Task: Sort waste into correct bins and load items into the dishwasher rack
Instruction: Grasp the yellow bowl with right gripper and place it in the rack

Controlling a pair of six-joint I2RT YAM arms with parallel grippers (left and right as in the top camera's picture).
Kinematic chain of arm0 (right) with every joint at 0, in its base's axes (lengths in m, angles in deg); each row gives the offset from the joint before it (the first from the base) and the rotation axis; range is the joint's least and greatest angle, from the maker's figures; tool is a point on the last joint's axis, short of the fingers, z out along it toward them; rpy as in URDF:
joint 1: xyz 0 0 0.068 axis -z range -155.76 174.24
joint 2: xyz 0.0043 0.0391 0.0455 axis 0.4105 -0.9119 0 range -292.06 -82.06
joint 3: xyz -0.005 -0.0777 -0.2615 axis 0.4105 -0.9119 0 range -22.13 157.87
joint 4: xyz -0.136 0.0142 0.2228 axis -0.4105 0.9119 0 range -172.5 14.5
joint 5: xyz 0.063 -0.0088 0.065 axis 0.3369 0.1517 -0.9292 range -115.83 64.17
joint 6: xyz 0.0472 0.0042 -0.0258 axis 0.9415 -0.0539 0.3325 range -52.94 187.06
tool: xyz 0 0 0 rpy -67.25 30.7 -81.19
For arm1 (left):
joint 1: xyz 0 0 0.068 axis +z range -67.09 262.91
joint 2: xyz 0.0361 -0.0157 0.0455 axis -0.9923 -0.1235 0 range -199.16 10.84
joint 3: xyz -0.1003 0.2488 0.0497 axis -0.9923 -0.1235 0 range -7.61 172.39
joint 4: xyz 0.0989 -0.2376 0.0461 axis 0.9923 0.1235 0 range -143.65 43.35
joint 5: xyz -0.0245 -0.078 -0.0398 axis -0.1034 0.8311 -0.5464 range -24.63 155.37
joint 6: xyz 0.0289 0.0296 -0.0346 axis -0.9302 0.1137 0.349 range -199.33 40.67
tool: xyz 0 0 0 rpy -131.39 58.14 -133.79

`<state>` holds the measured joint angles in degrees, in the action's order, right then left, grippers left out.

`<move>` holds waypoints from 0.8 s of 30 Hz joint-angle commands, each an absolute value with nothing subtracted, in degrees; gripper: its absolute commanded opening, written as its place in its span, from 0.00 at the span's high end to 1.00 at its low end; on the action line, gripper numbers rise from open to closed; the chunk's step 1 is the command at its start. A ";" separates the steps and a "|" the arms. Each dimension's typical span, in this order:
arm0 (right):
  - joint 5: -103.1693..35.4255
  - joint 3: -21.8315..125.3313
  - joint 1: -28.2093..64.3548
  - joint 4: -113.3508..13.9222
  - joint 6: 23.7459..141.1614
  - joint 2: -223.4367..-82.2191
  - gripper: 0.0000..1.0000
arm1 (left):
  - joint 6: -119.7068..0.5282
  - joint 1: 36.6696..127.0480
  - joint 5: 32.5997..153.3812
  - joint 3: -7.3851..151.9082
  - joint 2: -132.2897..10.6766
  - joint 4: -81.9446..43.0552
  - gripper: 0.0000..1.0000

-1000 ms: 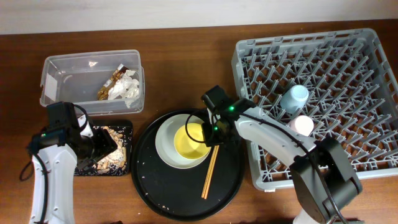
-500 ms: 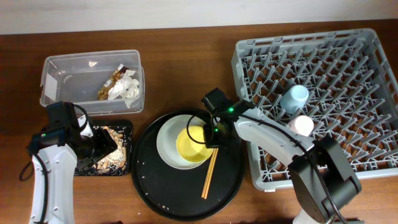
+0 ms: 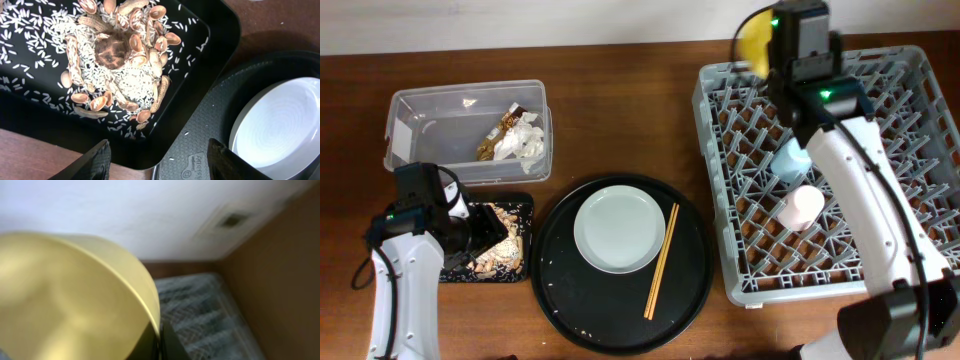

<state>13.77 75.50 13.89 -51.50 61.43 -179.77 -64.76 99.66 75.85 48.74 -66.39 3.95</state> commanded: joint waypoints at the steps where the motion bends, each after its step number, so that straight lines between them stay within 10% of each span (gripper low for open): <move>1: 33.00 76.35 18.06 -57.11 52.18 -185.82 0.96 | -64.39 99.86 76.12 48.81 -65.78 3.87 0.39; 23: 28.17 75.28 10.81 -29.97 78.54 -197.54 0.96 | -64.41 99.86 76.31 48.81 -65.78 3.87 0.39; 24: 20.54 75.28 10.81 -28.52 78.52 -192.20 0.62 | -64.41 99.86 76.31 48.81 -65.78 3.89 0.39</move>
<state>31.38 75.43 11.59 -30.14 76.25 -200.99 -64.76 99.66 75.85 48.74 -66.39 3.98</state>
